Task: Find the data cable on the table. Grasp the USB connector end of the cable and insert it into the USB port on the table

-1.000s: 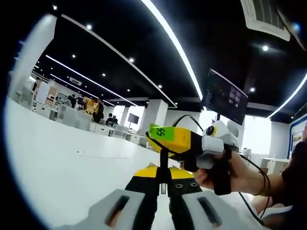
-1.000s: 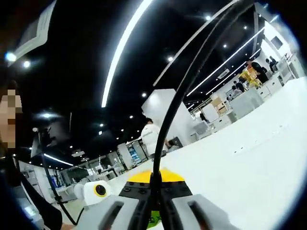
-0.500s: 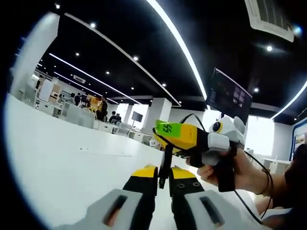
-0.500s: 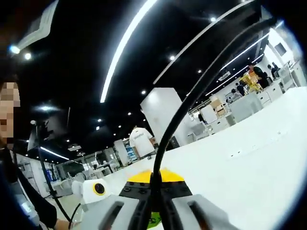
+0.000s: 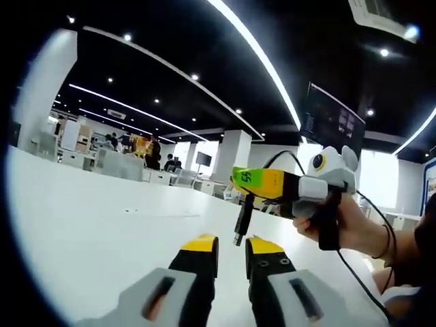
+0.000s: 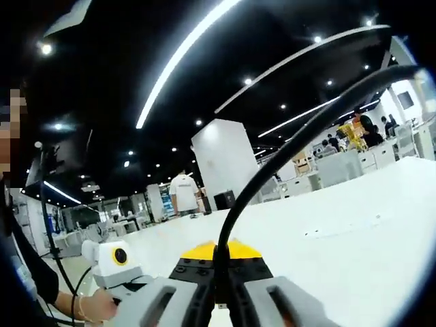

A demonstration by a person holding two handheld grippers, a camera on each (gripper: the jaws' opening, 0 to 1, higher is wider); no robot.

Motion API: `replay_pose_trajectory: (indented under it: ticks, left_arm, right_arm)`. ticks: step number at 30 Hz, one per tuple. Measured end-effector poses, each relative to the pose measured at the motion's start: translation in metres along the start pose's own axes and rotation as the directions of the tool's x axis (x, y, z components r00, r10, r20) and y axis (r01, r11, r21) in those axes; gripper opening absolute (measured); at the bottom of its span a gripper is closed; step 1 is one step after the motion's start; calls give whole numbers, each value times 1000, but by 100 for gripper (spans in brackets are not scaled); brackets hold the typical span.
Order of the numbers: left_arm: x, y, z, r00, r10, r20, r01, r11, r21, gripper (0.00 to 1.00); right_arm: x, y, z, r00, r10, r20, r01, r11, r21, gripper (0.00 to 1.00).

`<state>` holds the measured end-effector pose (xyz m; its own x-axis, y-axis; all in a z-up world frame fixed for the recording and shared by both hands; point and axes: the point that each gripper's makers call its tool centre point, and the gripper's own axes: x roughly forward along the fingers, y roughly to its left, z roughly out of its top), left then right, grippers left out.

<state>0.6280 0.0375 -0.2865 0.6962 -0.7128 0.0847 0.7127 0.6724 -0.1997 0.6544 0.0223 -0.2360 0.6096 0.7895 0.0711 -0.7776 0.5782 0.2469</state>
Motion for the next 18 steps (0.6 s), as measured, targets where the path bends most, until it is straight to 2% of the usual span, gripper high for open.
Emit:
replay_pose_trajectory:
  ticks: [6,8,18]
  left_arm:
    - [0,3,-2,1000,18,-21,-18,999,40,18]
    - [0,4,-3,999,23,-29,-22,999,43,19]
    - [-3,14,-8,995,72,-73,-64,992,107,23]
  right_arm:
    - [2,-24,1,996,-77,-42,72,991,-116,5]
    - [3,-30,2,995,-90,-46,84,988,-126,5]
    - [9,-89,16,973,-229,-32,223,965,-136,5]
